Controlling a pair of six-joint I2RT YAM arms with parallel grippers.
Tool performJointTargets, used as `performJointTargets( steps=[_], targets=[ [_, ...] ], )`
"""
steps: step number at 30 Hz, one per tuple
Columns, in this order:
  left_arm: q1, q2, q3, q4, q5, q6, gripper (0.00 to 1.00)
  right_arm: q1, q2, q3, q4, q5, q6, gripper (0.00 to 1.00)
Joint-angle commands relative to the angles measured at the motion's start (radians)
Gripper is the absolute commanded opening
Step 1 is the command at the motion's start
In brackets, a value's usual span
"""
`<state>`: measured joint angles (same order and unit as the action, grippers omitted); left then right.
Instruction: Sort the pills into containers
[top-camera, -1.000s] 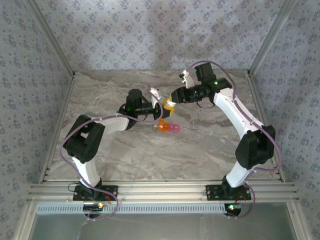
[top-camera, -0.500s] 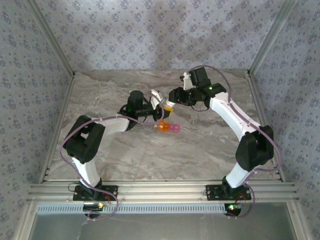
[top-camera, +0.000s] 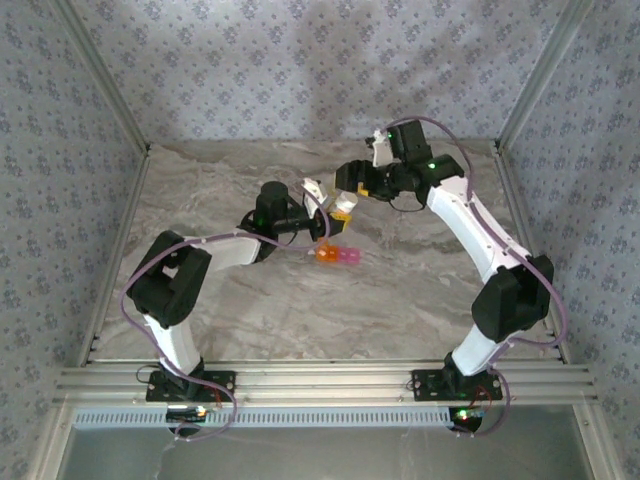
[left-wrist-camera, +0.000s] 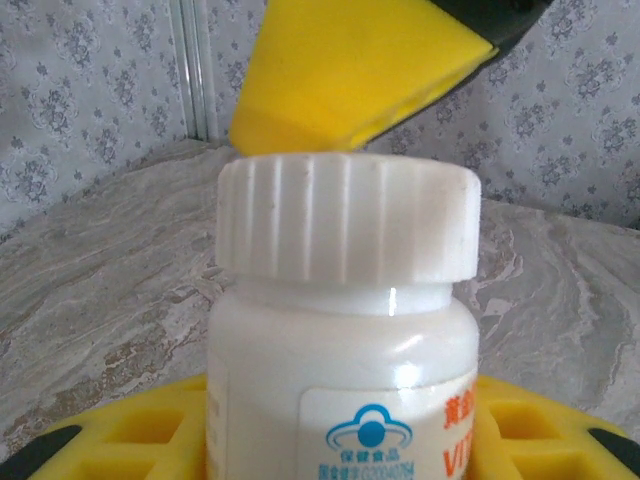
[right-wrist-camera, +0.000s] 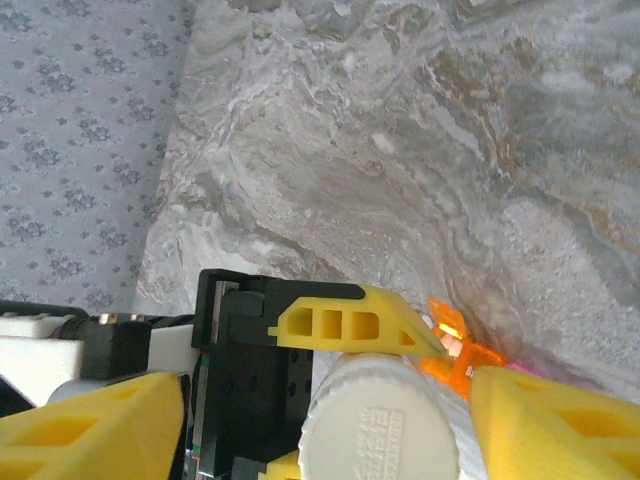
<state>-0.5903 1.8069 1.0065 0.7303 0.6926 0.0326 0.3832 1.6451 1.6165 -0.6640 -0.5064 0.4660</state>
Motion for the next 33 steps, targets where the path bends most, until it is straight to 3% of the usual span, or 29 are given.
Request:
performJointTargets(
  steps=[1,12,16,33],
  targets=[
    [0.01,-0.007,0.001,0.058,0.053,-0.027,0.0,-0.02,-0.037,0.028,-0.057,-0.023,-0.043,0.8],
    [0.029,-0.007,0.022,0.043,0.196,-0.079,0.0,-0.066,-0.082,0.002,-0.092,-0.151,-0.442,0.8],
    [0.029,-0.009,0.029,0.031,0.22,-0.088,0.0,-0.065,-0.056,0.024,-0.118,-0.214,-0.479,0.79],
    [0.029,-0.021,0.035,0.028,0.231,-0.105,0.0,-0.031,0.019,0.029,-0.129,-0.216,-0.488,0.68]
  ],
)
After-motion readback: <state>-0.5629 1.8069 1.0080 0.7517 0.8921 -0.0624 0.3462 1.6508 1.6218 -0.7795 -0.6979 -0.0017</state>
